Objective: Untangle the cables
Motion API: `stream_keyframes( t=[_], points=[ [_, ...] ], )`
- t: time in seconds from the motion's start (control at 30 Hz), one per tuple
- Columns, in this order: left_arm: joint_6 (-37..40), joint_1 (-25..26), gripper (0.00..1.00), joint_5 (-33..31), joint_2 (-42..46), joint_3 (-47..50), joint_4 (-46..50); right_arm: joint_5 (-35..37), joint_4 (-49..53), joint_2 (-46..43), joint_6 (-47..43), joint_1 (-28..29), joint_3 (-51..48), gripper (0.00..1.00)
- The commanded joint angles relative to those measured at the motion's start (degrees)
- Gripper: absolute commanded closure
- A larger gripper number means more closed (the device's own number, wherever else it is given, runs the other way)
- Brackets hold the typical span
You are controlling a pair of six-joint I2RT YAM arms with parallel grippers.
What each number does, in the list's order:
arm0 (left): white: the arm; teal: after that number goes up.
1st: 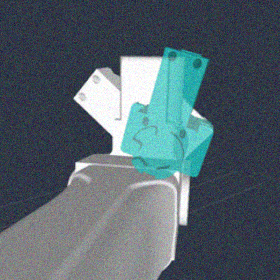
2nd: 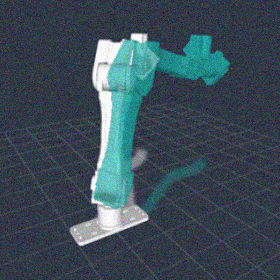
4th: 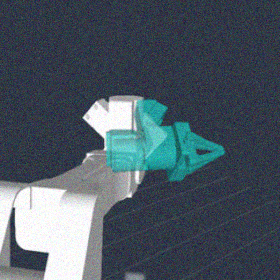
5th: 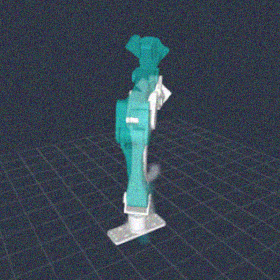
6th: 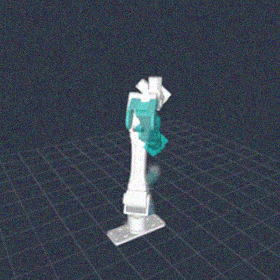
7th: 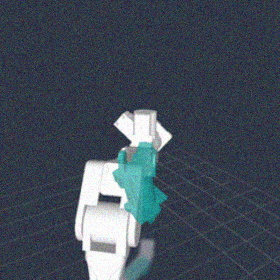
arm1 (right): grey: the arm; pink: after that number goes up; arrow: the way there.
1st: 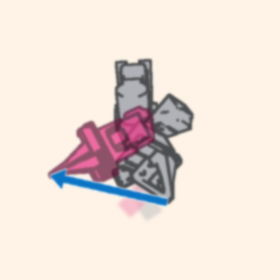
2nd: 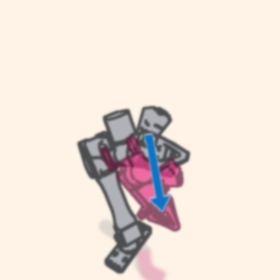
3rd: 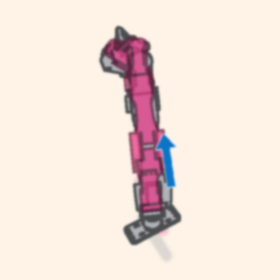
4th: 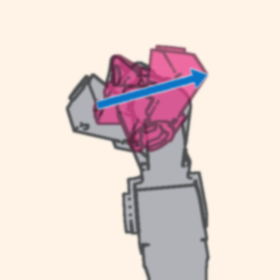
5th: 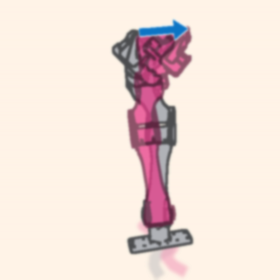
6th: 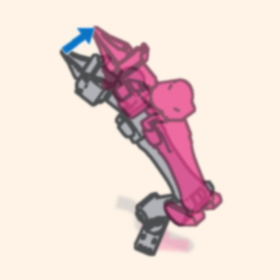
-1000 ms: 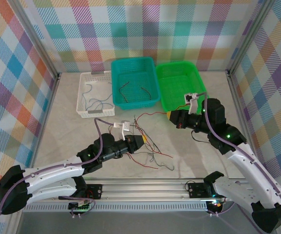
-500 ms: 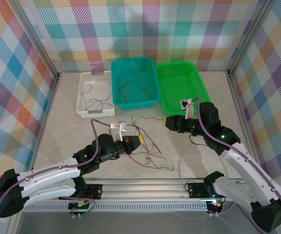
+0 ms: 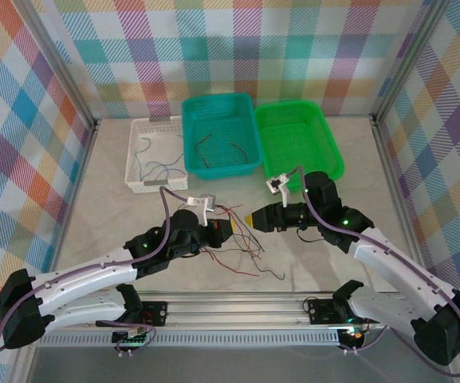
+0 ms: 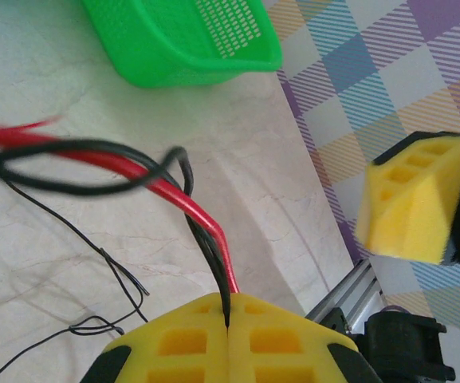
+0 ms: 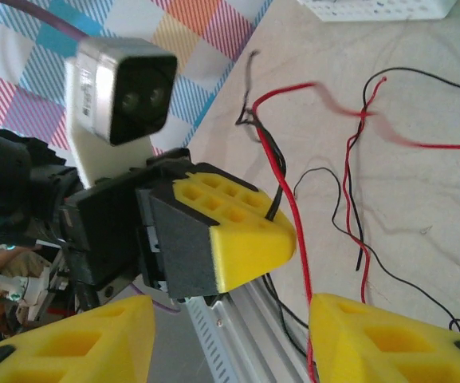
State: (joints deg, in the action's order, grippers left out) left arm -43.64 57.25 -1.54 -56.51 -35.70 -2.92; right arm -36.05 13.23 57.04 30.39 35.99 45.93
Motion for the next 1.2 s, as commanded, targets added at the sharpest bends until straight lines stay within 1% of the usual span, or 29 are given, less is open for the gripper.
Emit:
stream_keyframes(
  t=[0.0, 0.17, 0.3, 0.4, 0.47, 0.53, 0.57, 0.77, 0.9, 0.97, 1.17],
  points=[
    [1.60, 0.40, 1.00, 0.89, 1.35, -1.28, -0.65, -0.92, -5.08, 1.26, -0.97, 0.35, -1.94, 0.46],
    [1.15, 0.40, 1.00, 2.90, 2.24, -0.03, -2.50, 1.38, -7.33, 3.85, -2.10, 2.10, -2.73, 0.44],
    [1.01, 0.40, 1.00, 4.11, 2.20, 0.36, -3.32, 1.56, -9.52, 6.20, -2.01, 3.35, -2.87, 0.44],
    [0.92, 0.40, 1.00, 4.02, 2.27, 0.37, -3.08, 1.59, -11.20, 6.94, -1.93, 4.08, -3.17, 0.47],
    [0.85, 0.40, 1.00, 3.91, 2.44, 0.37, -3.07, 1.82, -12.04, 6.98, -1.59, 4.35, -3.58, 0.49],
    [0.91, 0.40, 1.00, 3.66, 2.68, 0.37, -2.90, 1.80, -13.00, 7.12, -1.26, 4.52, -4.11, 0.54],
    [0.94, 0.40, 1.00, 3.65, 2.77, 0.37, -2.89, 1.93, -13.19, 7.21, -1.08, 4.57, -4.25, 0.54],
    [0.97, 0.45, 1.00, 3.82, 3.40, 0.62, -3.76, 3.45, -14.77, 8.17, -0.34, 4.91, -5.58, 0.53],
    [1.22, 0.40, 1.00, 5.01, 5.20, 1.93, -5.17, 7.67, -13.61, 8.59, -0.42, 4.89, -5.92, 0.52],
    [1.23, 0.40, 1.00, 5.07, 5.90, 2.54, -5.18, 7.44, -14.25, 9.31, -0.34, 4.88, -6.03, 0.52],
    [0.83, 0.40, 1.00, 4.61, 7.42, 4.21, -6.21, 4.49, -20.35, 11.53, 2.57, 4.97, -7.12, 0.52]
  ],
)
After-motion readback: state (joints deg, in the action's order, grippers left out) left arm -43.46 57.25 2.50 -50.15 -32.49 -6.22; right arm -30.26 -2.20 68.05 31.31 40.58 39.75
